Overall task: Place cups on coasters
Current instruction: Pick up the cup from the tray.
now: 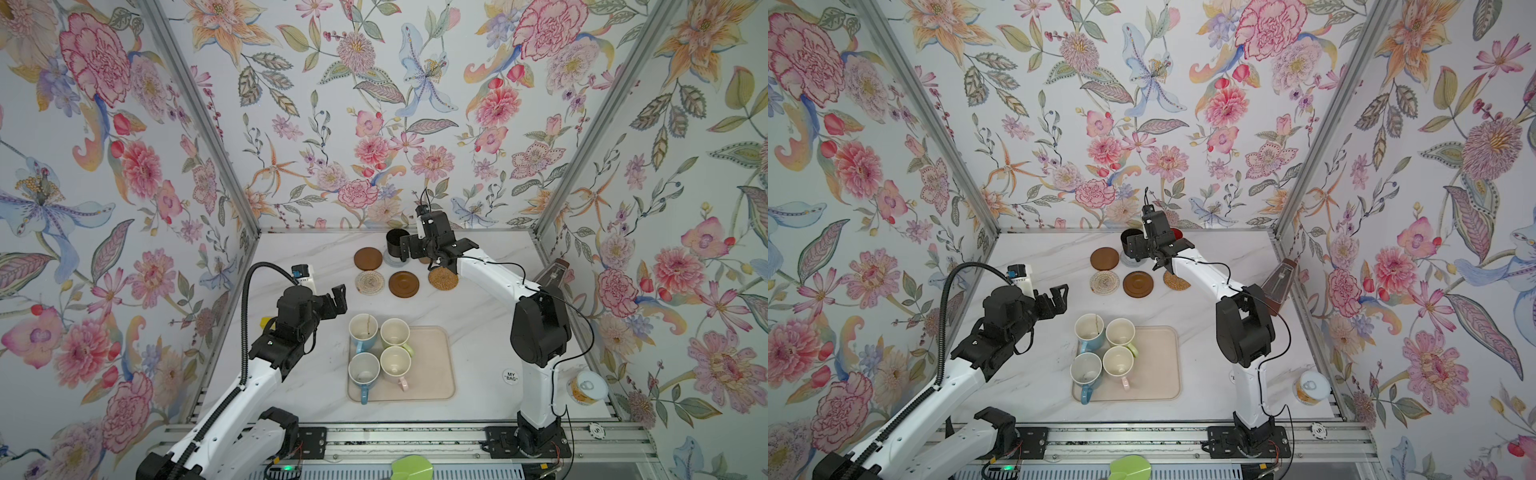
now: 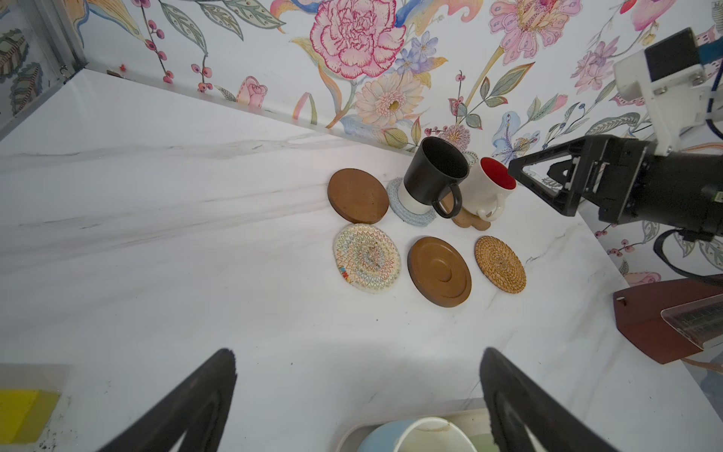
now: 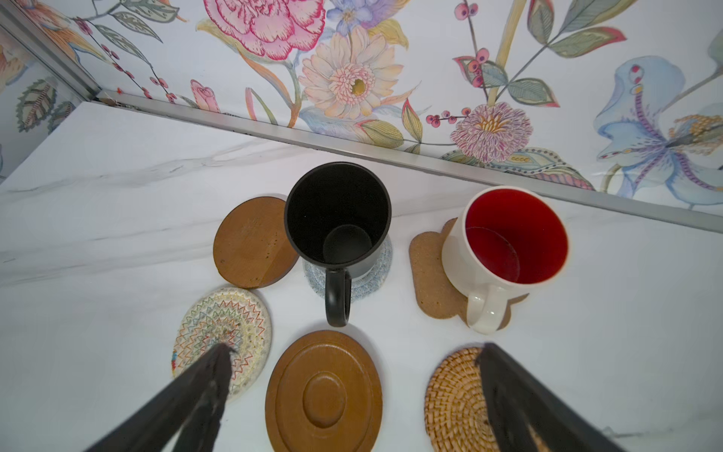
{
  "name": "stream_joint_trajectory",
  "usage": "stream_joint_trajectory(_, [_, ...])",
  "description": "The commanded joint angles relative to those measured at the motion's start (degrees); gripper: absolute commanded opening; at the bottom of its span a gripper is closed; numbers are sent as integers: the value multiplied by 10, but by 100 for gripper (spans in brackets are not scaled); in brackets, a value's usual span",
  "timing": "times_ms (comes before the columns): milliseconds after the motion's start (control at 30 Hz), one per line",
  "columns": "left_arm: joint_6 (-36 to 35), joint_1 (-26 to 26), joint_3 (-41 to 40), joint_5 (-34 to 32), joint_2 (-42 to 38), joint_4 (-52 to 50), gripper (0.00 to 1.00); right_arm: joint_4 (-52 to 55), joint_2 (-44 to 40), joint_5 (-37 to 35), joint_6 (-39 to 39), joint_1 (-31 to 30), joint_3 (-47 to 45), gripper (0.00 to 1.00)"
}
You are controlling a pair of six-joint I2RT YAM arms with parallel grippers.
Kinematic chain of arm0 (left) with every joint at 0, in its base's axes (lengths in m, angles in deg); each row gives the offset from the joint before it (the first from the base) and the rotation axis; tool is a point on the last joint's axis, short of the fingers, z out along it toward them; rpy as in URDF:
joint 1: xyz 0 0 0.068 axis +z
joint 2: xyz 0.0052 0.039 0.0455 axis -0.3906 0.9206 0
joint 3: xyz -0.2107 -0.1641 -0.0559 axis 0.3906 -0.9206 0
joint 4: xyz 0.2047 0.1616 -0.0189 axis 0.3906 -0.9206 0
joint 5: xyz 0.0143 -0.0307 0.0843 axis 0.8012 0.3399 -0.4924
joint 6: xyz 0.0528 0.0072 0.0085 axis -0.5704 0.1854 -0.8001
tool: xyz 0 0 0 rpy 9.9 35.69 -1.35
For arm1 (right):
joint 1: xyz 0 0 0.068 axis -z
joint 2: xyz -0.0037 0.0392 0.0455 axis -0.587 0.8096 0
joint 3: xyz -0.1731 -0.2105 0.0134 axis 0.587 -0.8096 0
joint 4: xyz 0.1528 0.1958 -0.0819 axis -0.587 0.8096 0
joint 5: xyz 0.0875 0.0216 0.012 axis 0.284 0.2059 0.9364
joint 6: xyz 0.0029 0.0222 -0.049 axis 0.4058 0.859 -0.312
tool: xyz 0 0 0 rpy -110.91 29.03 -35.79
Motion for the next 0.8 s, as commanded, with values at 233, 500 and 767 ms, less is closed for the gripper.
stream_joint_trajectory(233, [79, -45, 68, -21, -39, -209, 97, -47, -70, -24, 16, 2, -68, 99])
stream_joint_trajectory(500, [146, -135, 78, -60, -70, -315, 94, -57, -85, -25, 21, 3, -87, 99])
stream_joint_trajectory(767, [204, -216, 103, -84, -96, -393, 90, -68, -108, -32, 20, 10, -123, 99])
